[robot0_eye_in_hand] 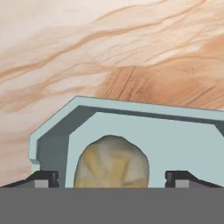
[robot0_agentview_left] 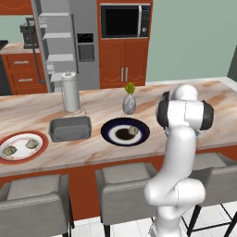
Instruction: Place two dumplings into each of the tupperware containers and then place the containers in the fridge.
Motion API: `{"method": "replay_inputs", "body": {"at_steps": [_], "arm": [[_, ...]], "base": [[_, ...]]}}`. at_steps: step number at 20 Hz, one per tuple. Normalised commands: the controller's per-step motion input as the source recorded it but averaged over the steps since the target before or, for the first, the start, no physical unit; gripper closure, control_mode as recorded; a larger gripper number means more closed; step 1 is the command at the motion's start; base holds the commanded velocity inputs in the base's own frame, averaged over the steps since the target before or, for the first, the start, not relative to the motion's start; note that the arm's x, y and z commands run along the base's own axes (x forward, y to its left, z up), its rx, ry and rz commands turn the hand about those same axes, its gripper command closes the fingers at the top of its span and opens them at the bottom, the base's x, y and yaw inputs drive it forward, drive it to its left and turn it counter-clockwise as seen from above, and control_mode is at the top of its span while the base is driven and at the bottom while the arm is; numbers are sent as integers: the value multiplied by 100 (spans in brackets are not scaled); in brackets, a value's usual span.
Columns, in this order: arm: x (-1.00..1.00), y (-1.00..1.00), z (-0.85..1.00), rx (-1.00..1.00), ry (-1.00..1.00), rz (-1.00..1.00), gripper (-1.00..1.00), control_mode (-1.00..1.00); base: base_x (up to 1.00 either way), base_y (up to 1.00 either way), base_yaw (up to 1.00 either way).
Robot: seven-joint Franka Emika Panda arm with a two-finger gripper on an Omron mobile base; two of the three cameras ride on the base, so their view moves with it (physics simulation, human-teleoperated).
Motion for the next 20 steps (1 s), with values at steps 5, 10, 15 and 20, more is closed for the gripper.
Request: {"method": "replay_inputs", "body": {"at_steps": [5, 10, 15, 20], "arm": [[-16, 13, 46, 0, 0, 0, -100, -100], [-2, 64, 51, 0, 0, 0, -100, -100], [-1, 99, 13, -6, 0, 0, -100, -100], [0, 100, 0, -7, 0, 0, -100, -100]], "base": [[0, 0, 0], [0, 0, 0], [0, 0, 0], [0, 0, 0]]}}
